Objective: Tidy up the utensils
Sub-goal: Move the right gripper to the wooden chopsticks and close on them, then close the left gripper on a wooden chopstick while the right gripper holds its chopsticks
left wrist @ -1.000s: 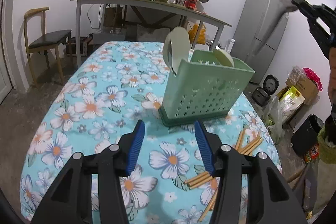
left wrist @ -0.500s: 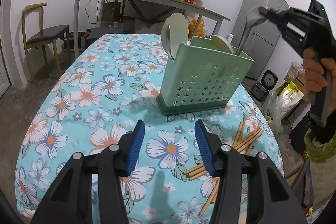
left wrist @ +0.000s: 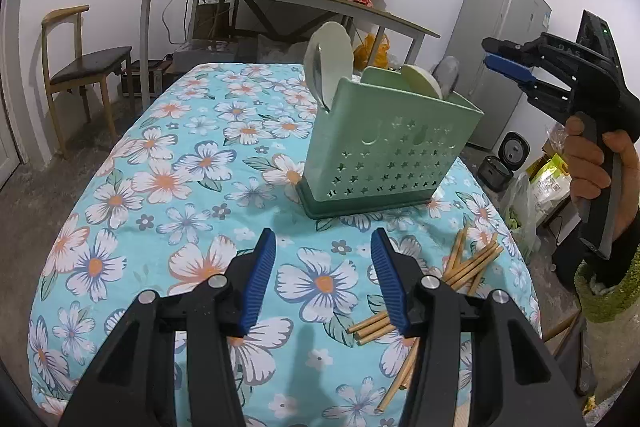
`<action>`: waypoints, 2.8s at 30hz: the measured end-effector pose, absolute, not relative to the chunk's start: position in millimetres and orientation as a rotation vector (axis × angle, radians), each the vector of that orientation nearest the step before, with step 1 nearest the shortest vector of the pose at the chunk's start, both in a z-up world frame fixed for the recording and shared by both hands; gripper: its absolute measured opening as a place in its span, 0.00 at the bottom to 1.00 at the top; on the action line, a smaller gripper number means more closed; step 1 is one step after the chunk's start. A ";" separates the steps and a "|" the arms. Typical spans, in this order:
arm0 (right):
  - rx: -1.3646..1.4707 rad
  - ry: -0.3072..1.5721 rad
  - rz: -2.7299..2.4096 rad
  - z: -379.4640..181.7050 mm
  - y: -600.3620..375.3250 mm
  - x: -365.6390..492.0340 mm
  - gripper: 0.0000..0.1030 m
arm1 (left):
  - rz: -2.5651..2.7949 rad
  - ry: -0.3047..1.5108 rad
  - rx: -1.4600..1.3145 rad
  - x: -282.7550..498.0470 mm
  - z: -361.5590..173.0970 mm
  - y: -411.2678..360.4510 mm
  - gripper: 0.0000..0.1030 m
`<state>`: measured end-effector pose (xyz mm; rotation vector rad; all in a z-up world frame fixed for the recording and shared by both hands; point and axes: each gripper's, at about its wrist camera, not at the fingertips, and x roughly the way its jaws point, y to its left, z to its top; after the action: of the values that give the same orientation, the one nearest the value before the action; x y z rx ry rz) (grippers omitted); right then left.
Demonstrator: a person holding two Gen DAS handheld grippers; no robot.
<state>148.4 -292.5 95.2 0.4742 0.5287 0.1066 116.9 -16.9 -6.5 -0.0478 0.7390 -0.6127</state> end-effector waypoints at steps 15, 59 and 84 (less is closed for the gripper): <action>0.577 0.613 0.032 77.6 -321.4 87.8 0.34 | -0.632 0.744 -0.036 114.7 -8.7 -22.0 0.47; 1.156 0.949 -0.070 -93.6 -300.8 44.8 0.09 | -0.746 0.817 0.063 79.7 -31.1 -48.8 0.48; 1.174 0.925 -0.104 -92.8 -326.3 11.4 0.06 | -1.005 0.690 0.390 49.6 -25.6 -140.0 0.37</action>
<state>11.4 -326.3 -92.8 1.1743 0.9254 -0.1043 49.6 -140.0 -25.6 0.3903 0.6899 -1.0046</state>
